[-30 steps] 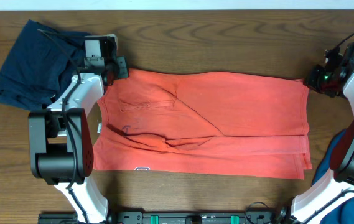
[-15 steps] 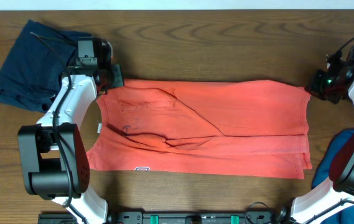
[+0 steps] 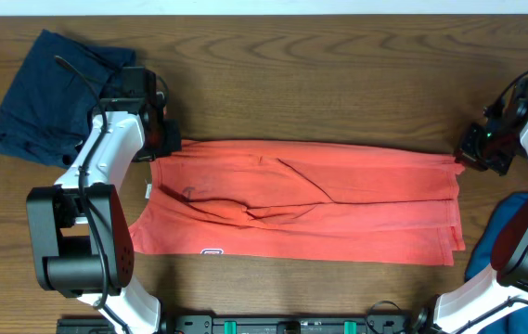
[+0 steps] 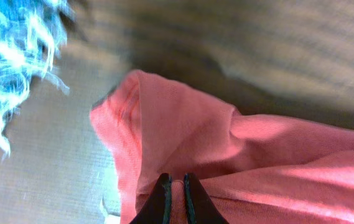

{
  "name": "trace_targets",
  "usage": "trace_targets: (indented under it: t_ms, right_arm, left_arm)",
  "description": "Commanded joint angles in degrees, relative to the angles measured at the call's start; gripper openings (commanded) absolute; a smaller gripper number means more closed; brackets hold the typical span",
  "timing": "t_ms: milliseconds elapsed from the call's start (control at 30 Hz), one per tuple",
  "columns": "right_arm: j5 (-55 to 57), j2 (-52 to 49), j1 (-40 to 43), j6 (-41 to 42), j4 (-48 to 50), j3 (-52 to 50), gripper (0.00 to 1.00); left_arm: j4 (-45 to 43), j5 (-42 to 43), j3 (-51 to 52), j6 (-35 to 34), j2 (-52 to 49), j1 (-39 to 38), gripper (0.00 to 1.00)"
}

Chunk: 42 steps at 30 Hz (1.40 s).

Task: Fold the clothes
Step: 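Fold the top edge down toward the bottom with both grippers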

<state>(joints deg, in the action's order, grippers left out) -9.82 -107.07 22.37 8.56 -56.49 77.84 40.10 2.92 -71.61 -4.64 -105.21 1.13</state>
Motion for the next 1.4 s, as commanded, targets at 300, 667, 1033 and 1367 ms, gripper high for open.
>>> trace_targets:
  t_ms: [300, 667, 1033, 1367]
  right_arm:
    - [6.60, 1.53, 0.72, 2.16, -3.06, 0.11, 0.01]
    - [8.15, 1.53, 1.25, 2.14, -6.84, 0.11, 0.01]
    - [14.97, 1.53, 1.25, 2.12, -11.58, 0.11, 0.01]
    - [14.75, 1.53, 1.25, 2.14, -12.04, 0.11, 0.04]
  left_arm:
    - [4.98, -7.13, -0.13, -0.13, 0.42, 0.59, 0.06]
    - [8.90, -9.46, -0.13, -0.37, 0.42, 0.59, 0.06]
    - [10.27, -9.44, -0.09, -0.37, 0.42, 0.59, 0.06]
    - [11.47, -9.46, -0.09, -0.37, 0.42, 0.57, 0.06]
